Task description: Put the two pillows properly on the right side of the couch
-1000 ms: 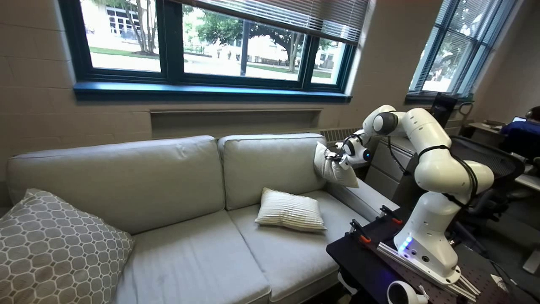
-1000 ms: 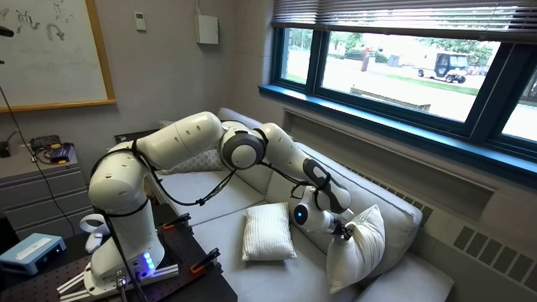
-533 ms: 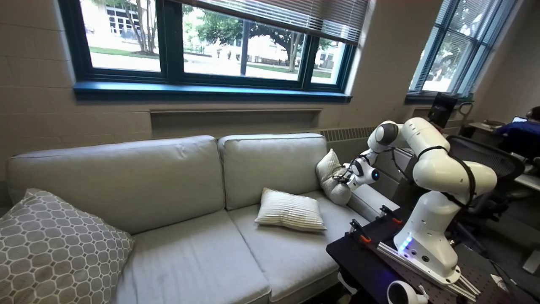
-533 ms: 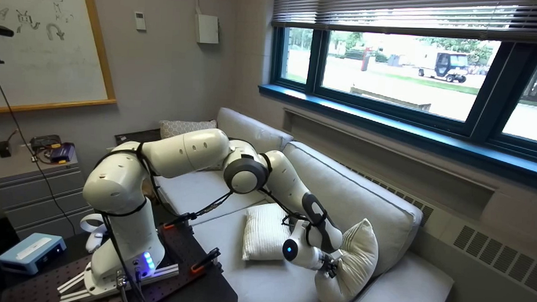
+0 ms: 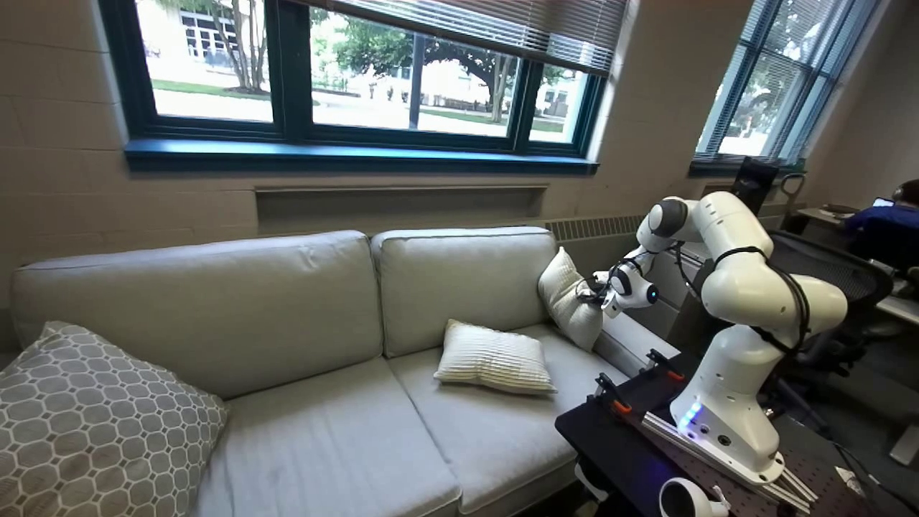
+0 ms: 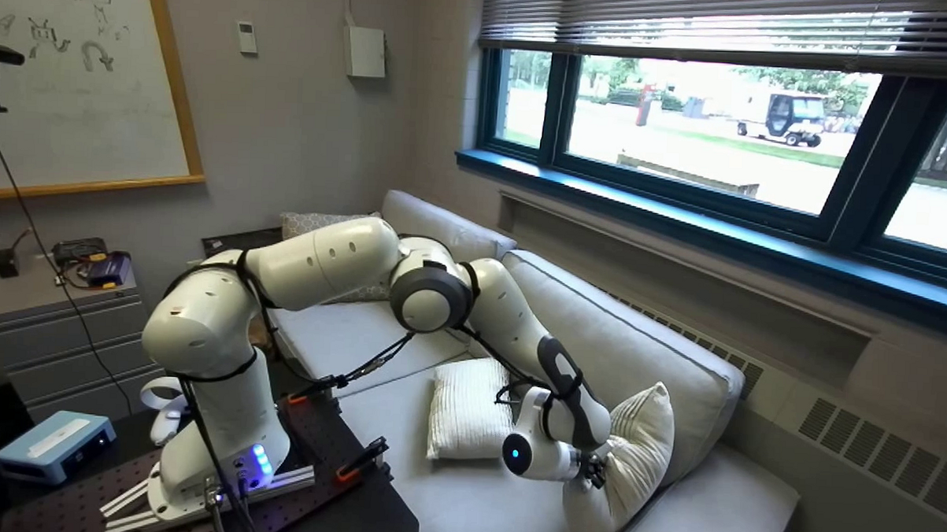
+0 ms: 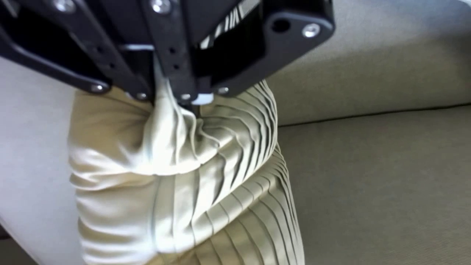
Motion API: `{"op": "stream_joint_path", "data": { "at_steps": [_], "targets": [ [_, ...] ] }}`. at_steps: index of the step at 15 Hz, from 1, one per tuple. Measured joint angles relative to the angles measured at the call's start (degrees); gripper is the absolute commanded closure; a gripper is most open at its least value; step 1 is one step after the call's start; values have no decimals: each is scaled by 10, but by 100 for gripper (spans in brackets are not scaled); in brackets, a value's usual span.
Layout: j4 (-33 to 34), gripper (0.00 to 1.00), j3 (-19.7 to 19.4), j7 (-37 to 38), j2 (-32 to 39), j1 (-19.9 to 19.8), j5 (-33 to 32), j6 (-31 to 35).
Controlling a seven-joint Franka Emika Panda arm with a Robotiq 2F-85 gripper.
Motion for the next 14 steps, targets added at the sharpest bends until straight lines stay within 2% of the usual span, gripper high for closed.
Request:
{"op": "stream_joint_path", "data": {
  "at_steps": [4, 7, 14],
  "targets": [
    [-94, 98, -4, -17, -104, 15, -54, -19],
    [-140, 98, -7, 12, -151, 30, -111, -22],
    [-157, 98, -32, 128, -126, 44, -207, -69]
  ]
}}
